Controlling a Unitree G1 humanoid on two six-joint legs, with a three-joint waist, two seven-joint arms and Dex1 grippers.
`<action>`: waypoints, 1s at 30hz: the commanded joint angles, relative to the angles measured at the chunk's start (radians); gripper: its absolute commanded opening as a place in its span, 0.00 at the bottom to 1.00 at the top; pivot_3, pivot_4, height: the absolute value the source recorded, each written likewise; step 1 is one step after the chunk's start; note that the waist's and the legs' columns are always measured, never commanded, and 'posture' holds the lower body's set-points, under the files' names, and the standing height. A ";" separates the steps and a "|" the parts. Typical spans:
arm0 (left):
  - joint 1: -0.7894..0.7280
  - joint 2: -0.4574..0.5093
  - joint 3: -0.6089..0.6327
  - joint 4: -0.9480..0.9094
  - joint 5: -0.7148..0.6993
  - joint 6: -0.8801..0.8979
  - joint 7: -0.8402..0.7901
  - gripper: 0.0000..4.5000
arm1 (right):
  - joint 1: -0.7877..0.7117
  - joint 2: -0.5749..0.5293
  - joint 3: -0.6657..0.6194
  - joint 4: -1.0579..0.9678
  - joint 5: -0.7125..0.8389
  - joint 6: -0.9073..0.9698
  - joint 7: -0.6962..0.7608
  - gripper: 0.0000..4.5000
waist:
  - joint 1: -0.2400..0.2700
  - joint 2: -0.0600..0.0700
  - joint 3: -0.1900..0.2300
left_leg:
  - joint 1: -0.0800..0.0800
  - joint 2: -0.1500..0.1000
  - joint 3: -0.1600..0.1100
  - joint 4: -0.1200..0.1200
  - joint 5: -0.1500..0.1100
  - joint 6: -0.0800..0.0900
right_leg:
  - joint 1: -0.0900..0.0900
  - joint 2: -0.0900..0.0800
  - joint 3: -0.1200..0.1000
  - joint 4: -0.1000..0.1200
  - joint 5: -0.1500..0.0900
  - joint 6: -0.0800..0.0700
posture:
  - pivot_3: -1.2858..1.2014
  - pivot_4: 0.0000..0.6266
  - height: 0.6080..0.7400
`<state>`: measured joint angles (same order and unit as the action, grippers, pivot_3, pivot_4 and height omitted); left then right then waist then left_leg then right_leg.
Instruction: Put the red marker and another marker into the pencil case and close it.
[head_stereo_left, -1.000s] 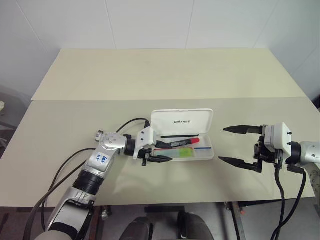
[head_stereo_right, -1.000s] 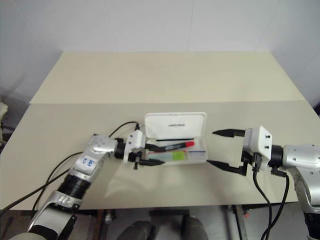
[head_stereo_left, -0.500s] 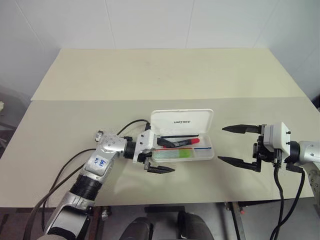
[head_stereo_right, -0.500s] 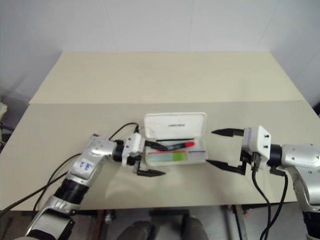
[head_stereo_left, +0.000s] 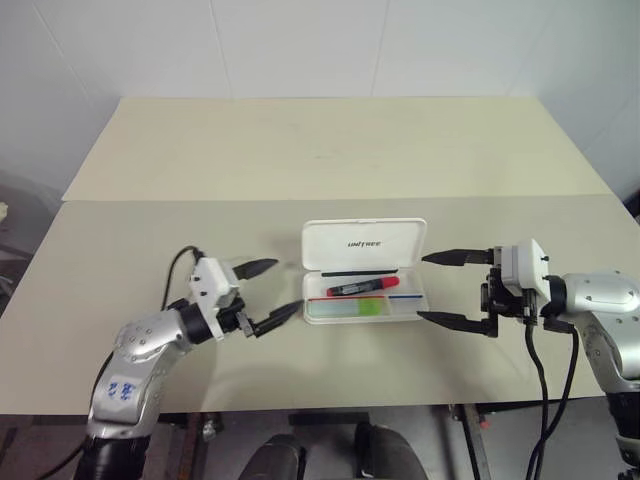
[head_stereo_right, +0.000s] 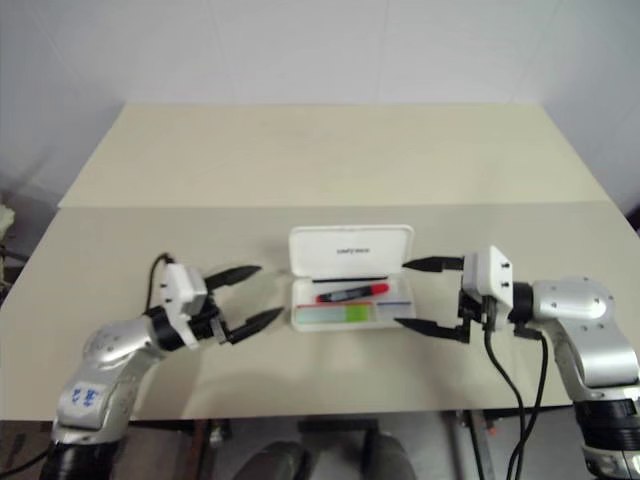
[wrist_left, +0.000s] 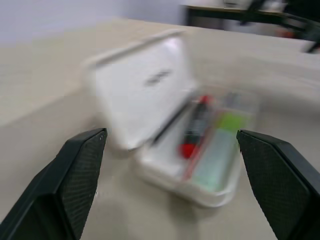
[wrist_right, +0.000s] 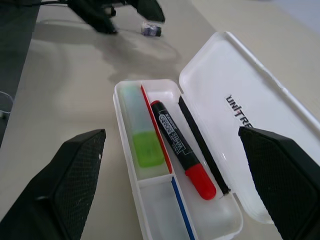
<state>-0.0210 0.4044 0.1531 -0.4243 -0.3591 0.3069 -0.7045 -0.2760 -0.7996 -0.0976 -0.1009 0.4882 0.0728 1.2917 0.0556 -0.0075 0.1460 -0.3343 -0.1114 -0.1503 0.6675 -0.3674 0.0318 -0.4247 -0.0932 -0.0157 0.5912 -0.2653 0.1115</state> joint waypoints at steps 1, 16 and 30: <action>0.072 -0.051 0.066 -0.112 0.001 0.031 0.160 0.99 | -0.043 0.015 0.015 0.028 -0.003 -0.029 0.026 1.00 | 0.001 -0.001 -0.001 | 0.000 0.000 -0.001 0.000 0.000 0.000 | 0.000 0.000 0.000 0.000 0.000 0.000 | 0.52 0.24 1.00; 0.198 -0.066 0.198 0.012 0.117 -0.030 0.387 0.99 | -0.126 0.060 0.057 0.105 -0.031 -0.056 0.073 1.00 | 0.001 -0.002 -0.001 | 0.001 0.001 0.001 -0.001 0.000 0.000 | 0.000 0.000 0.001 0.000 0.000 0.000 | 0.52 0.24 1.00; 0.018 -0.045 0.128 0.257 0.161 -0.107 0.369 0.99 | -0.098 0.031 0.001 0.065 0.018 -0.031 0.082 1.00 | -0.004 -0.002 -0.001 | 0.001 0.000 0.001 -0.001 0.000 0.000 | 0.000 0.000 0.000 0.000 0.000 0.000 | 0.52 0.24 1.00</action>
<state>0.0082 0.3411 0.2832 -0.1693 -0.2097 0.2326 -0.3305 -0.3748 -0.7506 -0.0529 0.0044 0.4690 0.0356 1.3656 0.0517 -0.0093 0.1446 -0.3340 -0.1110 -0.1495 0.6666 -0.3673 0.0316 -0.4253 -0.0929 -0.0155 0.5914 -0.2652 0.1113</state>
